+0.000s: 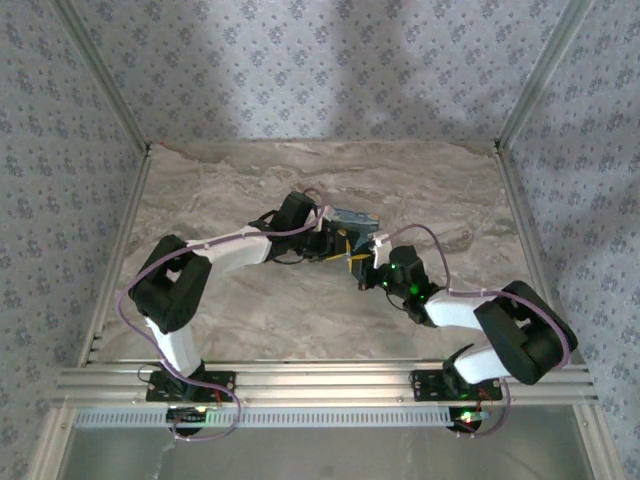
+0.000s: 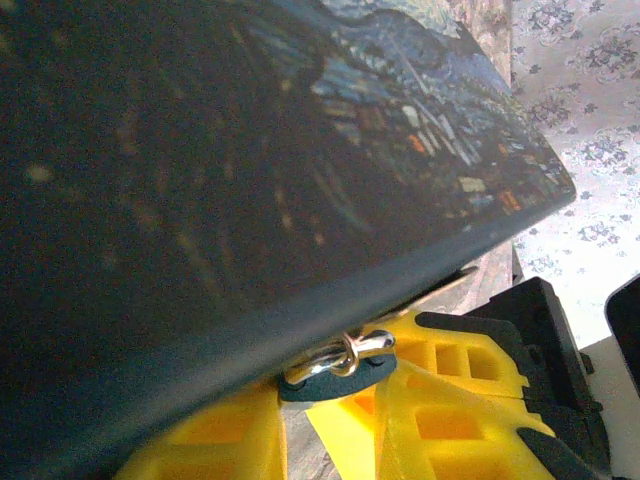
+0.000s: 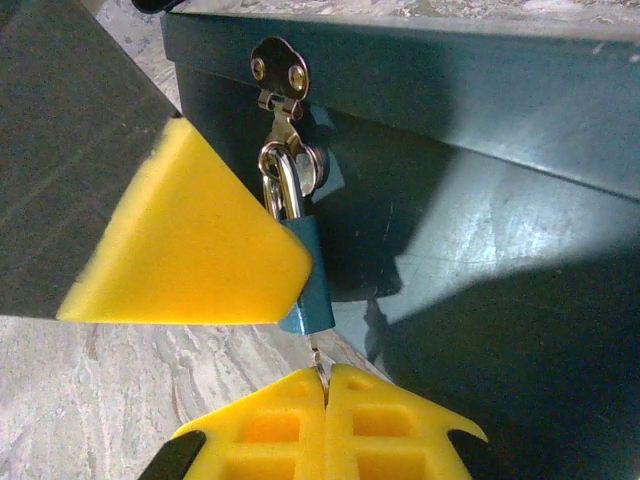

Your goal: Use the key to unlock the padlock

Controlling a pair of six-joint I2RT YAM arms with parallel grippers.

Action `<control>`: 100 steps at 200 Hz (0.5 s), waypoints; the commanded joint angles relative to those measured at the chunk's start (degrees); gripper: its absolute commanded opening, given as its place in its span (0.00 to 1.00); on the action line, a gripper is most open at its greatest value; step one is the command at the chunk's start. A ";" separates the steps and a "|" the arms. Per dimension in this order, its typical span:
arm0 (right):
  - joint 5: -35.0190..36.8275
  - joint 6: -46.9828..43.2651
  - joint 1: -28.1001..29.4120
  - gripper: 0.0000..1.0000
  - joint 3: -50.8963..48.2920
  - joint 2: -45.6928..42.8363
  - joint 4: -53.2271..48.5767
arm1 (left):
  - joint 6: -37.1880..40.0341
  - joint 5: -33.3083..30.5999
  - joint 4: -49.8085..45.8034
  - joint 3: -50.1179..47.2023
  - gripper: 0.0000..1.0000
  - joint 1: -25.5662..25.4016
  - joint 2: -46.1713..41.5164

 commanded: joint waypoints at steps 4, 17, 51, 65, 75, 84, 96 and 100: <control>-0.45 -1.02 -0.69 0.00 3.45 0.02 4.08 | -0.20 3.33 -0.22 1.37 0.24 -0.88 -1.85; -0.85 -1.00 -0.84 0.00 4.07 0.00 4.21 | -0.15 3.29 -0.27 1.35 0.24 -0.91 -1.76; -1.82 -1.20 -1.07 0.00 6.06 0.39 4.12 | -0.15 3.20 -0.14 1.23 0.24 -0.95 -1.16; -2.38 -1.04 -1.18 0.00 6.46 0.78 4.47 | -0.07 3.12 -0.14 1.18 0.24 -0.95 -0.96; -2.72 -0.84 -1.24 0.00 6.60 0.92 4.80 | -0.15 3.05 -0.05 0.97 0.24 -0.98 -0.87; -2.75 -0.74 -1.29 0.00 6.56 1.05 5.02 | -0.17 2.98 -0.05 0.95 0.24 -0.99 -0.79; -2.74 -0.65 -1.35 0.00 6.47 1.02 5.31 | -0.18 3.03 -0.05 0.89 0.24 -1.02 -0.65; -2.73 -0.57 -1.46 0.00 6.46 1.05 5.43 | -0.15 3.03 -0.05 0.88 0.24 -1.04 -0.61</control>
